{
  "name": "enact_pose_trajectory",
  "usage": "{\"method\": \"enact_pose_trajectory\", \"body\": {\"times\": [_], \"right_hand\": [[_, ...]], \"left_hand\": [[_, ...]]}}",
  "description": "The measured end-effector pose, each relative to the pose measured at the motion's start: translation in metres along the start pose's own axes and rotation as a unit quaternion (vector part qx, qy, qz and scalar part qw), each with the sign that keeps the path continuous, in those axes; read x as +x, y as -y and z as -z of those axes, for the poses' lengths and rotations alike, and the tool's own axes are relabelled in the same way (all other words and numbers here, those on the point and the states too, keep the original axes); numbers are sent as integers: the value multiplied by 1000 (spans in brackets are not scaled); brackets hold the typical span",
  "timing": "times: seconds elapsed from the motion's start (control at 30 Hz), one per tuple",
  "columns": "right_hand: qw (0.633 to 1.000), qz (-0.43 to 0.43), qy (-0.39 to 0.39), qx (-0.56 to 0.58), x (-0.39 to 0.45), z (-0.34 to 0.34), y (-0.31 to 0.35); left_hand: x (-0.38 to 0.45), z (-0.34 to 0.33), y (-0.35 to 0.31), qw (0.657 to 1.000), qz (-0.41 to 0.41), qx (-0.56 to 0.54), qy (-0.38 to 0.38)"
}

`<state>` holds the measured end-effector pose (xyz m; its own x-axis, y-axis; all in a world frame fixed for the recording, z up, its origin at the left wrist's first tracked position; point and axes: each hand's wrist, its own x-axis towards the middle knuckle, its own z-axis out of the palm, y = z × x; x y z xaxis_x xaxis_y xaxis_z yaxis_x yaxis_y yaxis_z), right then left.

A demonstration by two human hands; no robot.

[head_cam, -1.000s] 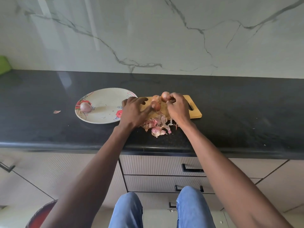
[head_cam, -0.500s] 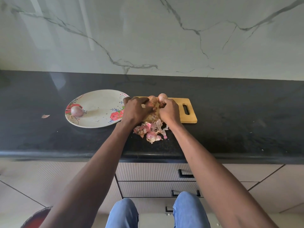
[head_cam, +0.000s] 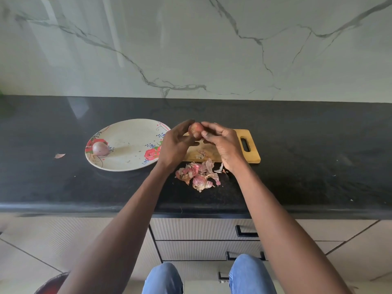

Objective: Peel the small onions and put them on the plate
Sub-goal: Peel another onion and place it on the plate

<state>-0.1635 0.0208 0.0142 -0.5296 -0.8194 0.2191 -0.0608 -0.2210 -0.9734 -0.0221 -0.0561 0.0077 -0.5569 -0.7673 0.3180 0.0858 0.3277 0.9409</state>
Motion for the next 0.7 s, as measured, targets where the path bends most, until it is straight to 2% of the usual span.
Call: {"method": "enact_pose_trajectory", "body": {"times": [0.07, 0.17, 0.27, 0.43, 0.53, 0.7], "right_hand": [[1000, -9, -10, 7, 1, 1, -2], [999, 5, 0, -51, 2, 1, -4], [995, 13, 3, -96, 2, 0, -5], [996, 45, -40, -70, 0, 0, -4], [992, 75, -34, -95, -1, -1, -4], [940, 198, -43, -274, -1, -7, -12]], "left_hand": [[0, -2, -7, 996, 44, -79, -3], [0, 1, -13, 979, 112, -167, 14], [1, 2, -11, 973, 149, -176, 24], [3, 2, -9, 973, 152, -171, 14], [2, 3, -9, 973, 135, -189, 17], [2, 2, -10, 967, 139, -214, 8]]}}
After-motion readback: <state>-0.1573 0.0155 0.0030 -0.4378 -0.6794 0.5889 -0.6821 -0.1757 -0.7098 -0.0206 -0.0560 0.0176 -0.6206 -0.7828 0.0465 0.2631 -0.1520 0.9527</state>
